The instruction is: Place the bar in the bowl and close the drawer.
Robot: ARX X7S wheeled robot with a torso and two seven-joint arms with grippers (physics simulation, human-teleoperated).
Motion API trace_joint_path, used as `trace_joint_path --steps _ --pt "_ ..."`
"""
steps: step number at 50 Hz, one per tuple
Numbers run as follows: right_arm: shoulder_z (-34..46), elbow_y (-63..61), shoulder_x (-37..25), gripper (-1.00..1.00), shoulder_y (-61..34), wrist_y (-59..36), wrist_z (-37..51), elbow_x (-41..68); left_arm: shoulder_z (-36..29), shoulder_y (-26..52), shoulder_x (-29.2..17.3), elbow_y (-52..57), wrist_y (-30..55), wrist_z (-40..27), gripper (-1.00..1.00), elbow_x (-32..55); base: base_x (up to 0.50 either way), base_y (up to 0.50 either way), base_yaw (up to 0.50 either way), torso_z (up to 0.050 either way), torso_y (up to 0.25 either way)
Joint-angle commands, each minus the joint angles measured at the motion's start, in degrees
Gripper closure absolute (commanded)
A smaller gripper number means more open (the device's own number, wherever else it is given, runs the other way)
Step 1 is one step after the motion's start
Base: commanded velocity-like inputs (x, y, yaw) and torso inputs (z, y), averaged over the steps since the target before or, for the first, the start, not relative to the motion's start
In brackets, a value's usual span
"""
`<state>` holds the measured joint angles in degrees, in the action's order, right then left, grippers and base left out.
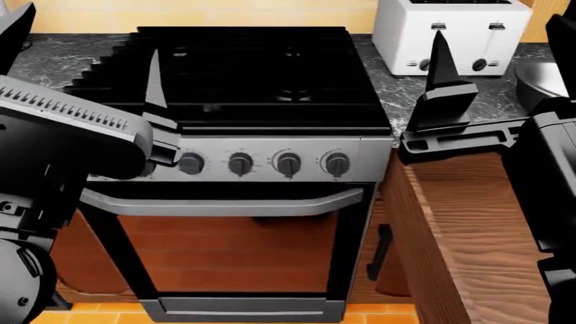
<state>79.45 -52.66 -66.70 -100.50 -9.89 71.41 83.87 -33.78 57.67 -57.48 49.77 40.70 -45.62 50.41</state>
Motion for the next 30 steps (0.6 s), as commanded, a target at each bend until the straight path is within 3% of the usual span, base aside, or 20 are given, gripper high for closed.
trace_joint_path --steps 1,12,30 --pt "-0.16 0.05 -0.06 -1.0 0.57 0.27 -0.02 -0.49 -0.06 0.29 0.14 -0.16 -0.09 0.31 -1.0 -0.1 0.03 0.07 0.0 0.0 0.0" --pt "-0.91 0.66 0.77 -1.0 -0.98 -0.94 -0.83 0.63 -0.21 0.12 0.07 -0.14 -0.09 0.14 -1.0 -0.39 0.16 0.02 0.0 0.0 0.0" --pt "-1.61 0.67 0.7 -1.0 -1.62 -1.6 -0.28 1.54 -0.68 0.26 0.68 -0.87 -0.28 0.46 -1.0 -1.28 0.37 0.0 0.0 0.0 0.0"
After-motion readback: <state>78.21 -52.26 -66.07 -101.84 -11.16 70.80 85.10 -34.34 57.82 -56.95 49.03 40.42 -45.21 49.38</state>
